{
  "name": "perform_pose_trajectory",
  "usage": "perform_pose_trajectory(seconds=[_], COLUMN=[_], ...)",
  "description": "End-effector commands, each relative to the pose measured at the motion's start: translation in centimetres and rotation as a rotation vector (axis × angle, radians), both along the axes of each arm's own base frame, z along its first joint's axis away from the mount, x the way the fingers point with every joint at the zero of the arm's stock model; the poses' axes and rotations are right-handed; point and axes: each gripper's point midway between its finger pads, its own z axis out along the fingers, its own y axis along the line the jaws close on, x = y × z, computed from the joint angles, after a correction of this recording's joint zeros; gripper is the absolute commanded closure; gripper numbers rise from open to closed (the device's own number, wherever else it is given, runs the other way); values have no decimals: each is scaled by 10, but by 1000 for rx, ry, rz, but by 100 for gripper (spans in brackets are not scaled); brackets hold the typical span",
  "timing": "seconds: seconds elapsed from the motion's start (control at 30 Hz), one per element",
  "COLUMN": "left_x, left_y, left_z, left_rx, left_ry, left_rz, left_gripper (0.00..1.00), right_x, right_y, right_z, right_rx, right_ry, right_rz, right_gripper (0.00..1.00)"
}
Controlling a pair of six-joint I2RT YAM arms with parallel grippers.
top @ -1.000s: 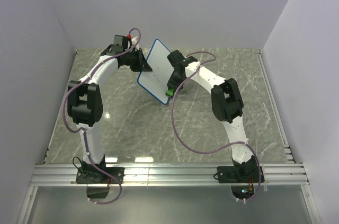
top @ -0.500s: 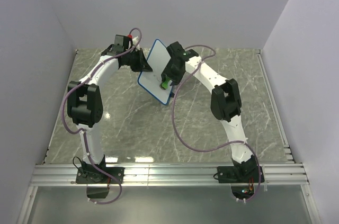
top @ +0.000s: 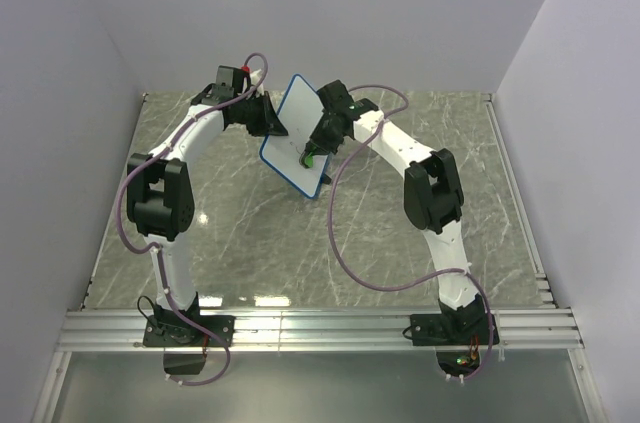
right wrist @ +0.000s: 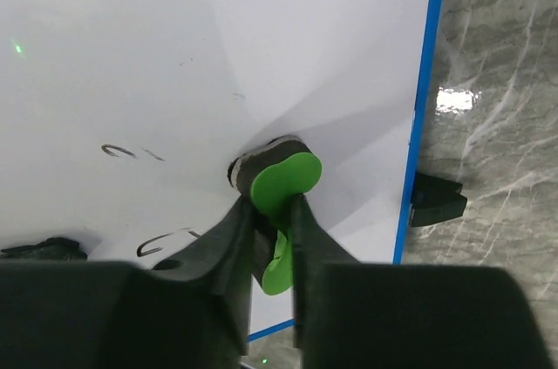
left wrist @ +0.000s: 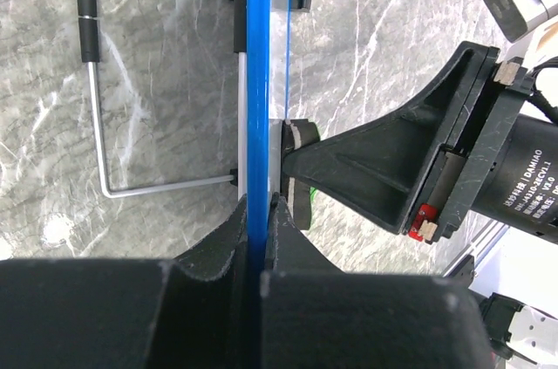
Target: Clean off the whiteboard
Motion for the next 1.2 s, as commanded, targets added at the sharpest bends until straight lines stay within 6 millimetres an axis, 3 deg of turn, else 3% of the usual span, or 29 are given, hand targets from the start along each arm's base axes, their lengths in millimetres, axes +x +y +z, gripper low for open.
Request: perform_pose_trajectory(seconds=[0.0,0.07,0.2,0.27,0.43,0.63,1.17], left_x=[-70,-71,-73,-72,-73,-73,-72], left_y=[-2,-1,0,-1,-1,-1,-1], left_z=[-66,-66,-65,-65,-68,-68,-68], left_rx=[183,187,190,189,185,187,191], left_ry=[261,258,257,256,266,266,266], left_rz=[-98,-97,-95,-95,-100,-99,-91], left_gripper=[100,100,100,100,100,100,100], right_x=[-24,-24,-23,-19,-1,8,-33], right_y=[47,48,49,54,75,92,141], right_z=[-20,-22,-18,-11,18,38,106], right_rx=[81,77,89,112,205,279,410], right_ry=[39,46,44,31,-6,-22,-66], right_rz=[91,91,88,85,75,56,170], right_gripper=[86,94,94,100,100,100,100])
